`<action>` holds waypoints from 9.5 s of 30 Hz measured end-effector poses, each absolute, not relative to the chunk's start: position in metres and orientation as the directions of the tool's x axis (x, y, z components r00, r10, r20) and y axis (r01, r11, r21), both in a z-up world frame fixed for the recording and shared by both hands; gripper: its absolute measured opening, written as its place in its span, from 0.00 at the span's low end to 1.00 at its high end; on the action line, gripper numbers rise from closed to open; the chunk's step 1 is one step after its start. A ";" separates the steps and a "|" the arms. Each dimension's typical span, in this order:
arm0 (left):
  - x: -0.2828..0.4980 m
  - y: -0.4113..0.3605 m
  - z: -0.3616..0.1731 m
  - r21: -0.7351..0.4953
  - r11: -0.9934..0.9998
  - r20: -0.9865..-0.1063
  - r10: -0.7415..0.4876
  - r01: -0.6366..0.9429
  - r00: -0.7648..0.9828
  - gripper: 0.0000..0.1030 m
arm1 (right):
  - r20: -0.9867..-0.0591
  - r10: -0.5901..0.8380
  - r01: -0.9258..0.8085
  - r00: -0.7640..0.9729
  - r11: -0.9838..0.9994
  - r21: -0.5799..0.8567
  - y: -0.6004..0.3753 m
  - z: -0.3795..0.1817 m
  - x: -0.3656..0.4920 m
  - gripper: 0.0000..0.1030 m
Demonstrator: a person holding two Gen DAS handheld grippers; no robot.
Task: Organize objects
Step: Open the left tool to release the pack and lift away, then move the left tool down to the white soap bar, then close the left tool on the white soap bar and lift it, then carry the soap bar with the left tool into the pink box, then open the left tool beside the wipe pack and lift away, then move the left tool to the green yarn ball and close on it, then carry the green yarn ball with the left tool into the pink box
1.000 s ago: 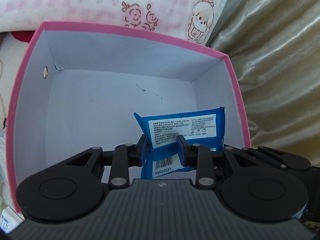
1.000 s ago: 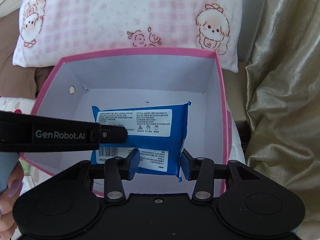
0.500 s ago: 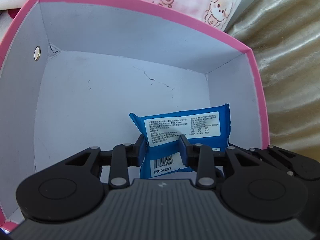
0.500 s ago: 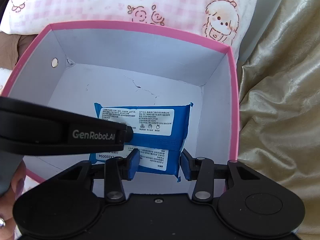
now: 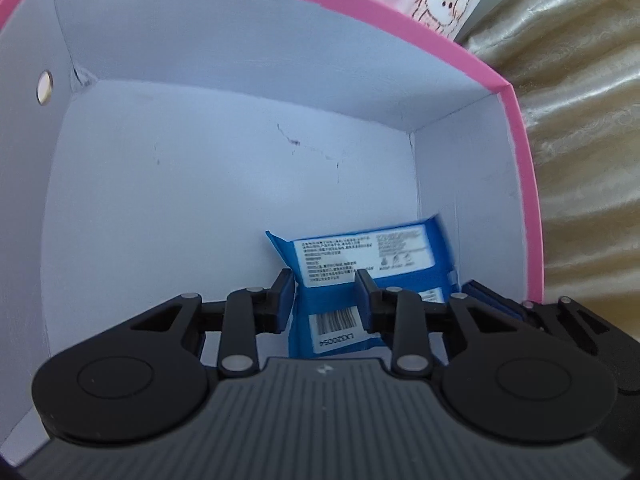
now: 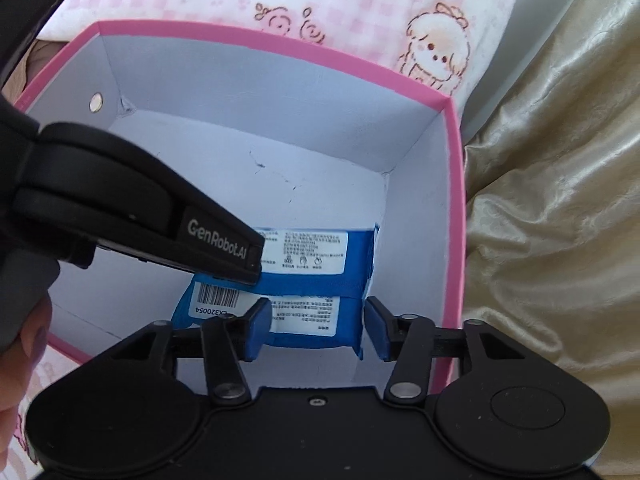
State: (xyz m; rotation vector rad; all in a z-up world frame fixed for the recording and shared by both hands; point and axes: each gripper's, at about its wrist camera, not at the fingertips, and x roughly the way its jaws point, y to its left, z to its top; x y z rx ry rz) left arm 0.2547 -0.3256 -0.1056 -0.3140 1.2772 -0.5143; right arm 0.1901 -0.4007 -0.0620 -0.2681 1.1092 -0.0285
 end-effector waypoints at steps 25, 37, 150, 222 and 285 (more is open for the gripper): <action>0.144 -0.230 0.061 -0.302 0.852 -0.841 -0.449 0.428 0.301 0.40 | -0.799 0.186 -0.317 0.571 0.948 -0.006 -0.368 0.067 0.071 0.75; 0.083 -0.144 0.085 -0.245 0.887 -0.881 -0.372 0.390 0.293 0.47 | -0.772 0.362 -0.561 0.523 0.828 0.009 -0.289 0.087 0.020 0.81; 0.223 -0.224 -0.040 -0.468 0.831 -0.813 -0.538 0.300 0.223 0.25 | -0.812 0.292 -0.350 0.506 0.930 0.116 -0.353 -0.013 0.175 0.66; 0.097 -0.046 0.086 -0.226 0.916 -0.865 -0.345 0.330 0.364 0.61 | -0.725 0.556 -0.649 0.407 0.734 0.199 -0.228 0.059 0.057 0.85; 0.125 -0.035 0.010 -0.585 0.736 -0.657 -0.676 0.341 0.332 0.47 | -0.646 0.534 -0.448 0.546 0.837 0.314 -0.229 0.008 0.081 0.65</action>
